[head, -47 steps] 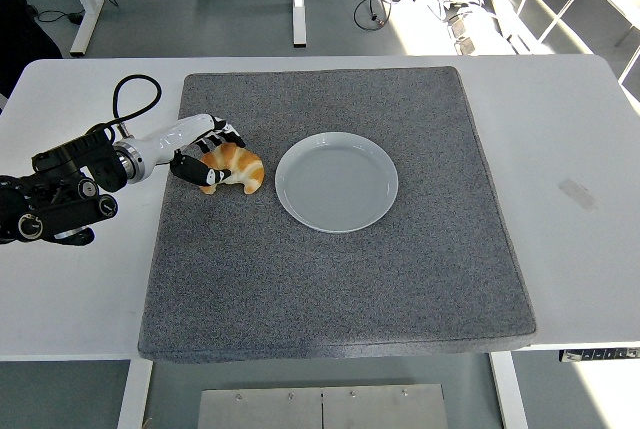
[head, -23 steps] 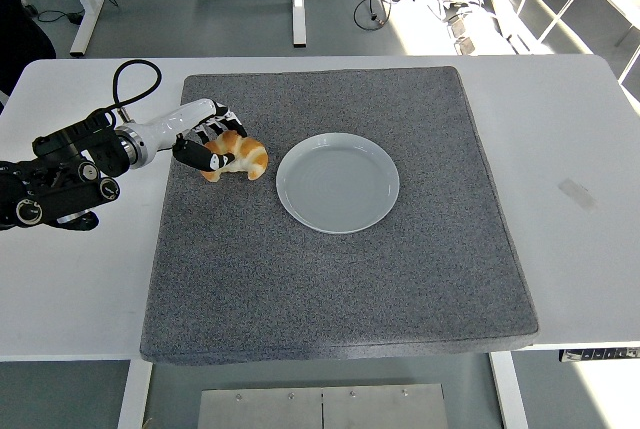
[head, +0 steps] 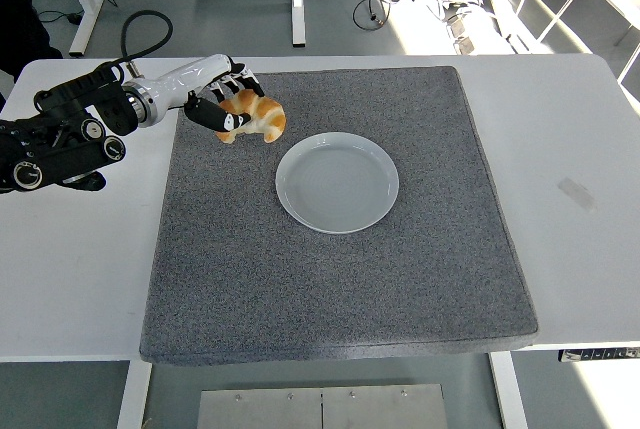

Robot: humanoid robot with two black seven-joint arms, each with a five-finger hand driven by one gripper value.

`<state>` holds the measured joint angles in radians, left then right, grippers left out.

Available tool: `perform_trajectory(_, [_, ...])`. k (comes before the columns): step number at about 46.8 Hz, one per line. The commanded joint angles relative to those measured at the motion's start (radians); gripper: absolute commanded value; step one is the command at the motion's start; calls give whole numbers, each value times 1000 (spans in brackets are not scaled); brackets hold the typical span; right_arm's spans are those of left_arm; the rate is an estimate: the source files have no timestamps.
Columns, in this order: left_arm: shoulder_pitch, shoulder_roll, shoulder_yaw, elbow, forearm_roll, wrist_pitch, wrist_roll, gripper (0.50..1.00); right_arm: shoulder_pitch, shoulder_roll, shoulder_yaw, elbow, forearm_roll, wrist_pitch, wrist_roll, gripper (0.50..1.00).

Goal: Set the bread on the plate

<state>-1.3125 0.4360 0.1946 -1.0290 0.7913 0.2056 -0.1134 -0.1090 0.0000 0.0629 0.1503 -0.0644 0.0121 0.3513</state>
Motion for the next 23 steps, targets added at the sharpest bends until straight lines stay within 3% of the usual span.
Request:
perform_trajectory(1, [-11,-22,0,0,35,1,1,546,0,0,0,0,0,0,0,1000])
perform_trajectory(23, [1,-137,-6,-3,174,11,1,551,0,0,0,0,0,0,0,1000])
